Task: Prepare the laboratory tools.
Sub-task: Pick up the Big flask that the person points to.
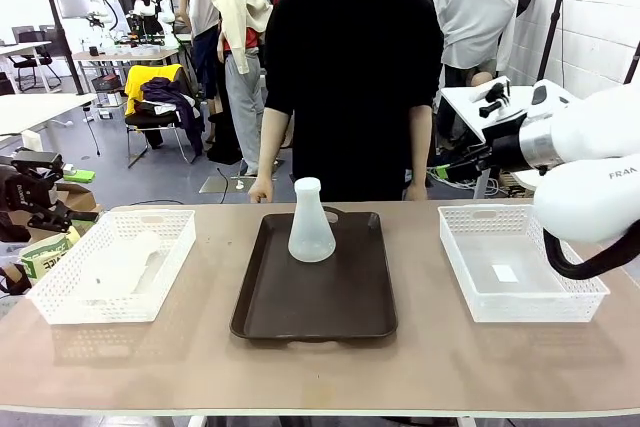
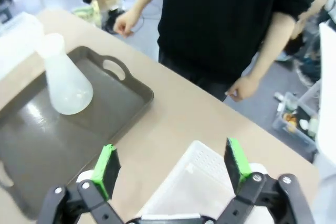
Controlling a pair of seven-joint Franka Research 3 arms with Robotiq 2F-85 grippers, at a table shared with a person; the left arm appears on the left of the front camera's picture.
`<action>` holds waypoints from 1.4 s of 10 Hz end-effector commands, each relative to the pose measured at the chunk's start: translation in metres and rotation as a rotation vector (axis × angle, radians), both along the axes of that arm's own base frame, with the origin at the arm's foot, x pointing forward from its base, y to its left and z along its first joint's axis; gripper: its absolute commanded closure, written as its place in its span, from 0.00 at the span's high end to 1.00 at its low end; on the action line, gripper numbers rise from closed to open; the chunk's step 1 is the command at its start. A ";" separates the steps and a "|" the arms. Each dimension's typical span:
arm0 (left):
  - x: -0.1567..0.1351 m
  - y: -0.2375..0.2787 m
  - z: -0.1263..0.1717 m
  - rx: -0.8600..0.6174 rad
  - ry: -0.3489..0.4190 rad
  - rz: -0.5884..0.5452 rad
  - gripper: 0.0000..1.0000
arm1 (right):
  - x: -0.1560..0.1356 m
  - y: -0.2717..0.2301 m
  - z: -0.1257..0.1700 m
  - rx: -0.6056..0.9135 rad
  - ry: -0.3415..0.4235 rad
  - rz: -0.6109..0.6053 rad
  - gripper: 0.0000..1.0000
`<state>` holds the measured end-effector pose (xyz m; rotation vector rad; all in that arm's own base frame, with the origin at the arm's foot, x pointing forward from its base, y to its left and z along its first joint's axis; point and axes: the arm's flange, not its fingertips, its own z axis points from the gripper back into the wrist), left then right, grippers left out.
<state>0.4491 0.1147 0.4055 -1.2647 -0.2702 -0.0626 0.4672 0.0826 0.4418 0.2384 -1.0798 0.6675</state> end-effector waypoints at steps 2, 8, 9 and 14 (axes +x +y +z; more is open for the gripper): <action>-0.001 0.000 0.001 -0.001 -0.003 0.001 1.00 | -0.021 0.006 0.010 0.016 -0.047 -0.010 1.00; -0.001 0.000 0.001 -0.001 -0.003 0.001 1.00 | -0.004 0.000 0.002 0.007 -0.017 -0.002 1.00; -0.001 0.000 0.001 -0.001 -0.003 0.001 1.00 | -0.004 0.000 0.002 0.007 -0.017 -0.002 1.00; -0.001 0.000 0.001 -0.001 -0.003 0.001 1.00 | -0.004 0.000 0.002 0.007 -0.017 -0.002 1.00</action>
